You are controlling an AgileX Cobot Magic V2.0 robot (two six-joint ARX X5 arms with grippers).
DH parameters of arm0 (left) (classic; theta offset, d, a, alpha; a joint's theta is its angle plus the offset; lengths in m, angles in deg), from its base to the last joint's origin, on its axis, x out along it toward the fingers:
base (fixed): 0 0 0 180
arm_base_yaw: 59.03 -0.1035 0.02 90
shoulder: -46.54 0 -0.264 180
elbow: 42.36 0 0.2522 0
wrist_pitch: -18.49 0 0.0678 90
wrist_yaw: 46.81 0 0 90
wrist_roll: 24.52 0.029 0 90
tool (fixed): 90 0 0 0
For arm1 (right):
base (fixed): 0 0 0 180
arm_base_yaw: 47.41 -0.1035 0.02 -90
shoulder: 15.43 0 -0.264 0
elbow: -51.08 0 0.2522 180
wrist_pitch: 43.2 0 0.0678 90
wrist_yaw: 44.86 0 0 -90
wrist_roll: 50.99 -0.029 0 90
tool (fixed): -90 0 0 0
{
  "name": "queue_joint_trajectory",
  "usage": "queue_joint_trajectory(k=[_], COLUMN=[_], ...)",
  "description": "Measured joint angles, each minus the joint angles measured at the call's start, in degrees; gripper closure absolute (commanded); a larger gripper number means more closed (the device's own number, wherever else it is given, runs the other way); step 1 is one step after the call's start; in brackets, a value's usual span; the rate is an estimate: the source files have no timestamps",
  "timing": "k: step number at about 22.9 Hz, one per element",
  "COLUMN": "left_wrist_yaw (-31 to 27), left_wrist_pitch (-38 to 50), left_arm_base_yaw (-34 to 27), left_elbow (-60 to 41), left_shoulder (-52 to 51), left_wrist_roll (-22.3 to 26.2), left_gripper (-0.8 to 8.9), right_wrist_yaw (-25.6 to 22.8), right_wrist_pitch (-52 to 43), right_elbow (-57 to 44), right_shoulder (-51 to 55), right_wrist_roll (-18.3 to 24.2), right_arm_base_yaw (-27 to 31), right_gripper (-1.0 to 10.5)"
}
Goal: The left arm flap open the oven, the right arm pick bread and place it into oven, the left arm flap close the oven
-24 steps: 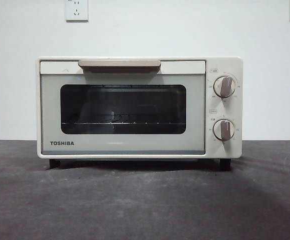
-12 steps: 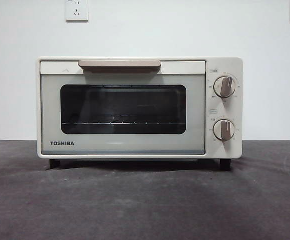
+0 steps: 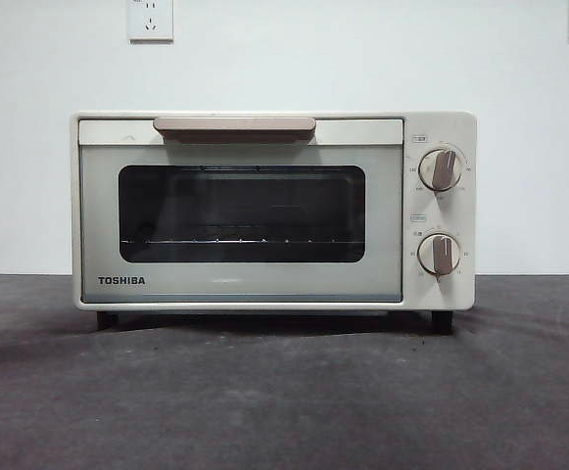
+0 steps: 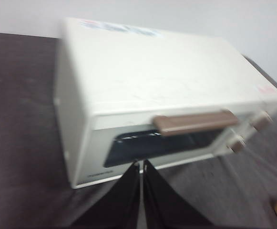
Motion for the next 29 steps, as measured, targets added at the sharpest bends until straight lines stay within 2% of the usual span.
queue_joint_trajectory(k=[4, 7, 12, 14, 15, 17, 21, 23, 29], left_wrist_yaw=[2.08, 4.22, 4.44, 4.44, 4.44, 4.44, 4.44, 4.44, 4.44], left_wrist_pitch=[-0.04, -0.04, -0.07, -0.07, -0.09, -0.09, -0.09, -0.07, -0.09], left_arm_base_yaw=[3.08, 4.20, 4.44, 4.44, 4.44, 4.44, 4.44, 4.44, 4.44], left_elbow=[0.00, 0.02, 0.09, 0.09, 0.09, 0.09, 0.09, 0.09, 0.09], left_shoulder=[-0.33, -0.72, -0.66, -0.48, -0.37, -0.33, -0.35, -0.35, -0.35], left_wrist_roll=[2.34, 2.89, 2.89, 2.89, 2.89, 2.89, 2.89, 2.89, 2.91], left_gripper=[7.94, 7.94, 7.86, 7.74, 7.71, 7.10, 4.38, 3.42, 3.21], right_wrist_yaw=[0.20, 1.97, 4.50, 4.50, 4.50, 4.52, 4.50, 4.52, 4.52], right_wrist_pitch=[3.67, 6.95, 7.50, 7.52, 7.50, 7.50, 7.50, 7.50, 7.96], right_elbow=[0.00, 0.00, 0.00, 0.00, 0.00, 0.00, 0.00, 0.00, 0.00], right_shoulder=[0.07, 0.11, 0.07, 0.07, 0.07, 0.07, 0.07, 0.07, 0.04], right_wrist_roll=[2.64, 3.06, 3.34, 3.32, 3.30, 3.26, 2.49, 2.32, -0.15], right_arm_base_yaw=[-1.90, -2.05, -2.08, -2.08, -2.05, -2.05, -2.05, -2.08, -2.05], right_gripper=[9.3, 9.3, 9.3, 9.0, 8.5, 7.4, 5.1, 4.4, 4.2])
